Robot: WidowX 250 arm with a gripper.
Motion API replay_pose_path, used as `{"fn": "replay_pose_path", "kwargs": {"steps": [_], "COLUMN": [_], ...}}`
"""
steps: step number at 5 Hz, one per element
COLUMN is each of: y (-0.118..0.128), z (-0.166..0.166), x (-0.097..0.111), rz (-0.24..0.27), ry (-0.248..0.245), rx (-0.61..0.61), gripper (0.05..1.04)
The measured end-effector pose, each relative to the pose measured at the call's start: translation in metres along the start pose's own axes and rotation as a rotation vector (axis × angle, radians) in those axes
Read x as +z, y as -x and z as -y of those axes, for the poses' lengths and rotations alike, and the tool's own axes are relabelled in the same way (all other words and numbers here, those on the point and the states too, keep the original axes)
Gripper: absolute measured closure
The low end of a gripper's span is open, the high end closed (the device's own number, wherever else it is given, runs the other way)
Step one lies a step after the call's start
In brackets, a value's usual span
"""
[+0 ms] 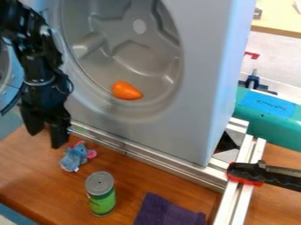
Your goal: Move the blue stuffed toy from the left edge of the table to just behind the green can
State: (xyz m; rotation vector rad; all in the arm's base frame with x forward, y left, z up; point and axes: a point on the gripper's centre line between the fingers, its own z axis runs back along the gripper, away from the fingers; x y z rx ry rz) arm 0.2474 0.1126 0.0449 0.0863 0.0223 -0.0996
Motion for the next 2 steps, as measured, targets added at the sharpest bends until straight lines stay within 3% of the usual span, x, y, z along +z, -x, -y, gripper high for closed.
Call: {"fn": "replay_pose_path", "kwargs": {"steps": [1, 2], "y": [0.024, 0.044], "z": [0.018, 0.042], "x": [0.004, 0.009], "rz": [-0.002, 0.013], "ry": [0.034, 0.009], "rx": [-0.047, -0.113], "gripper": [0.082, 0.082]}}
